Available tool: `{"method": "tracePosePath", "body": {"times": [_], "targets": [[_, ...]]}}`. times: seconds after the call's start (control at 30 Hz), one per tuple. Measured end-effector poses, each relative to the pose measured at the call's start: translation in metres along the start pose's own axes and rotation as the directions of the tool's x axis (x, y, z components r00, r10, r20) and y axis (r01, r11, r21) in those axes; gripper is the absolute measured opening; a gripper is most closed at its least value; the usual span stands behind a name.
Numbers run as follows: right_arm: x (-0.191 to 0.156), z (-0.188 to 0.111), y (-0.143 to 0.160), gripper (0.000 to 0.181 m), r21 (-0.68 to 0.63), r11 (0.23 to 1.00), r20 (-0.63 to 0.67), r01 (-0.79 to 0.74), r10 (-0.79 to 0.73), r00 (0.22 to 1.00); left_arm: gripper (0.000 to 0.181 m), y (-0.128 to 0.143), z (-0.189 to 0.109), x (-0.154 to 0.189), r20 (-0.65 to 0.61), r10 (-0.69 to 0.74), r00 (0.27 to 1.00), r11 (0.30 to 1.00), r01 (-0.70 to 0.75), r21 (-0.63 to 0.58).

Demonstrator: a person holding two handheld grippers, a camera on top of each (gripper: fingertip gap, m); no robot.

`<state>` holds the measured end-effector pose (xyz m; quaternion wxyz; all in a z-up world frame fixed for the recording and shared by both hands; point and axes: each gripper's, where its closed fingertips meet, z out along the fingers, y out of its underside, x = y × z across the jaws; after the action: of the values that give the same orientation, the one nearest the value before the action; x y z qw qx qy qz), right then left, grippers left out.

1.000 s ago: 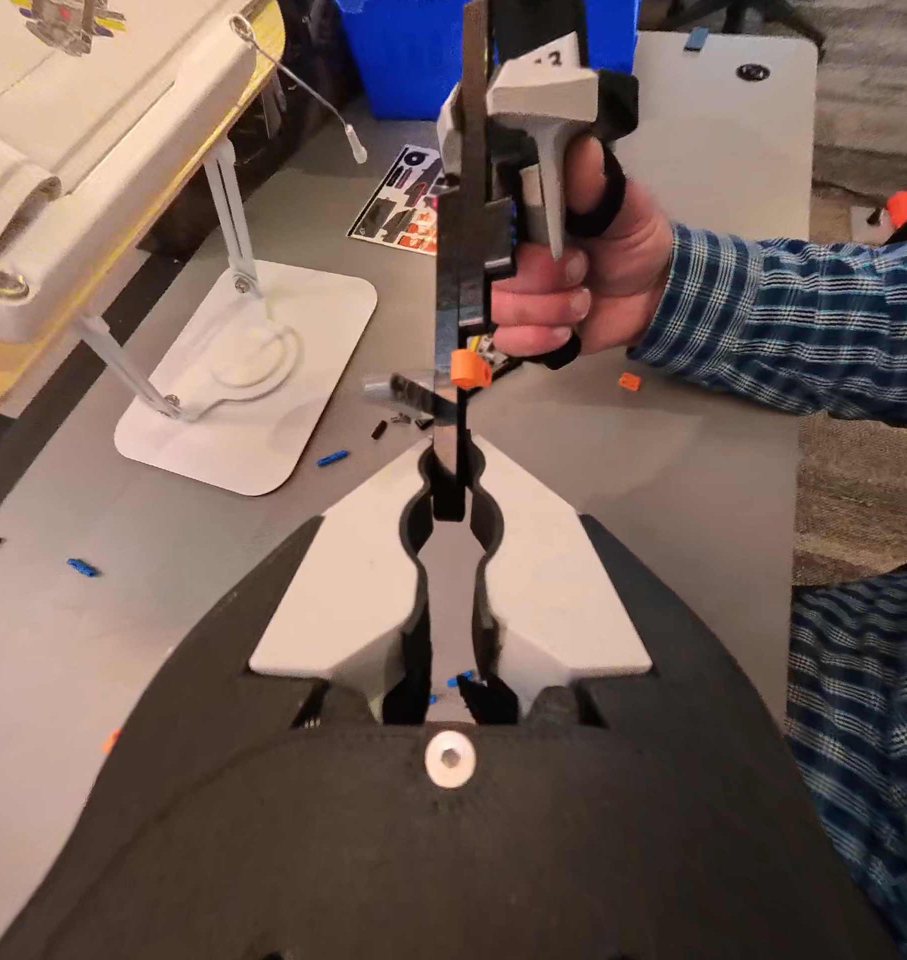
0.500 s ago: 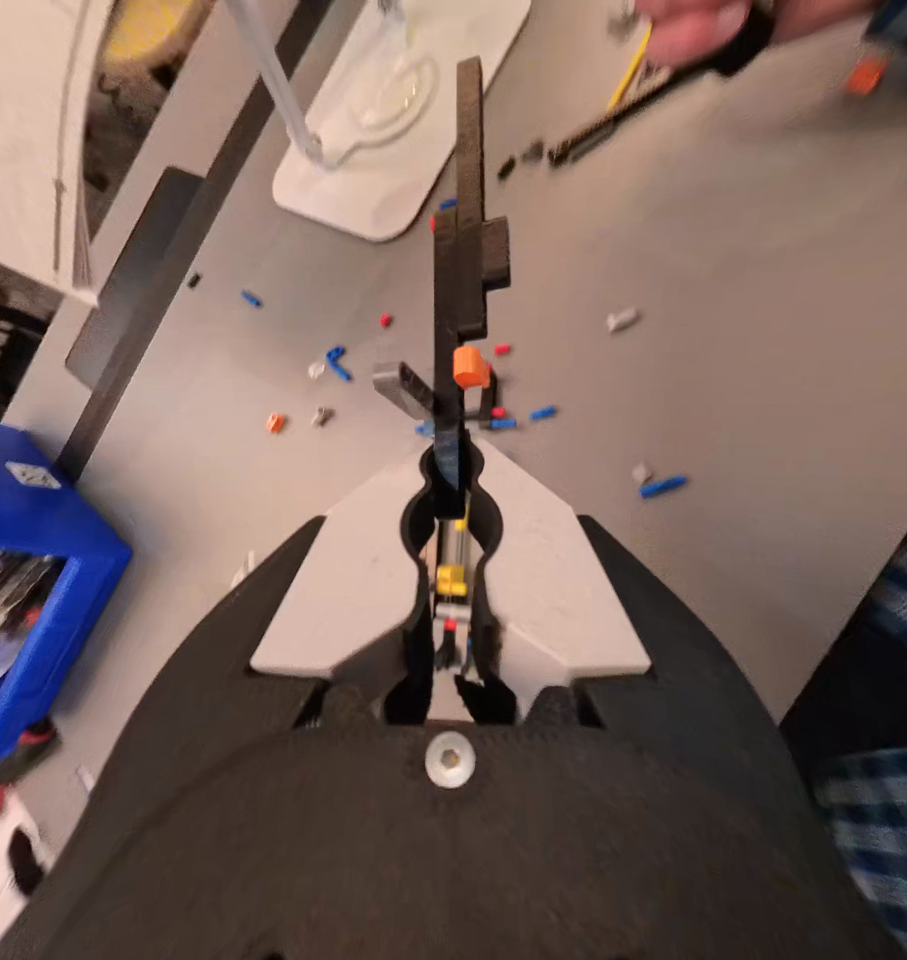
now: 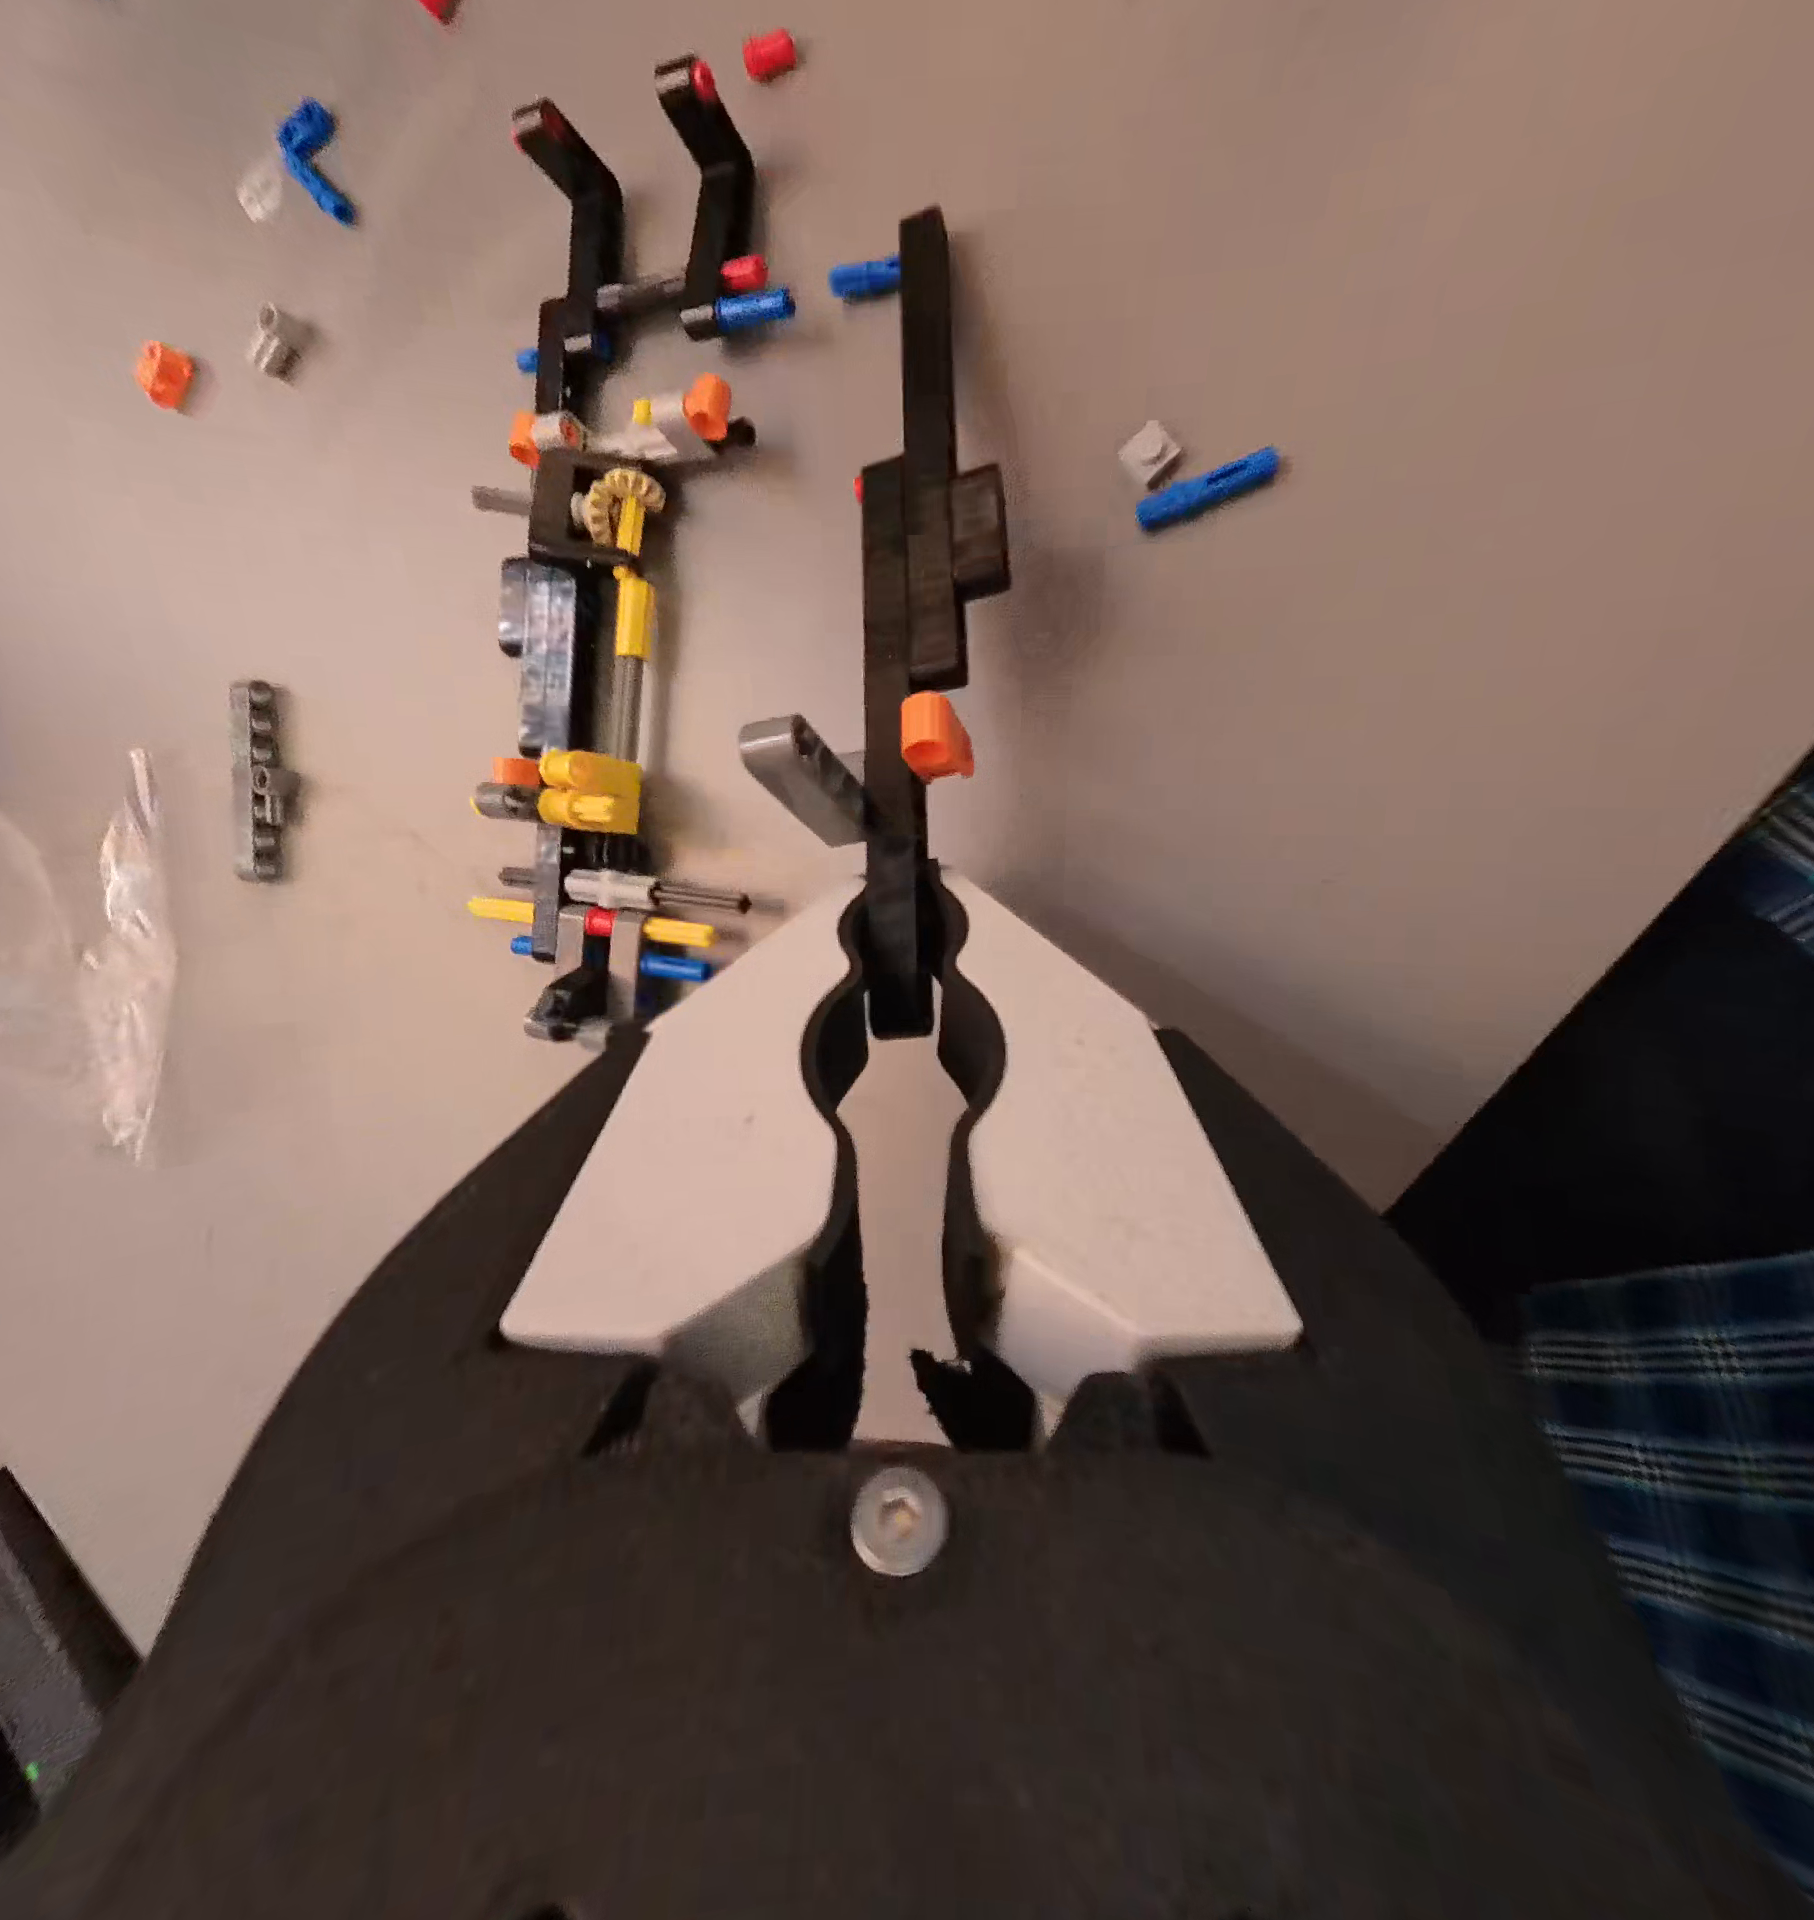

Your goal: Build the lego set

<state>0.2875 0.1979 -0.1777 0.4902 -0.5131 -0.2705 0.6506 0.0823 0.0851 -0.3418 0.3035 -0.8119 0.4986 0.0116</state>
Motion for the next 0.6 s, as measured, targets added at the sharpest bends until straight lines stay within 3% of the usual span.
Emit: {"method": "tracePosePath", "body": {"times": [0.33,0.6], "targets": [[0.0002,0.0015,0.0043,0.037,-0.019,1.000,0.000,-0.003,0.003,1.000,0.005,0.0079,0.0089,0.0022,-0.002,-0.028,1.000,0.999,0.028,0.019],[-0.0004,0.0015,0.0050,0.037,-0.025,1.000,0.003,-0.004,0.004,1.000,0.016,0.0107,0.0054,0.0024,-0.022,-0.026,0.999,0.999,0.027,0.027]]}}
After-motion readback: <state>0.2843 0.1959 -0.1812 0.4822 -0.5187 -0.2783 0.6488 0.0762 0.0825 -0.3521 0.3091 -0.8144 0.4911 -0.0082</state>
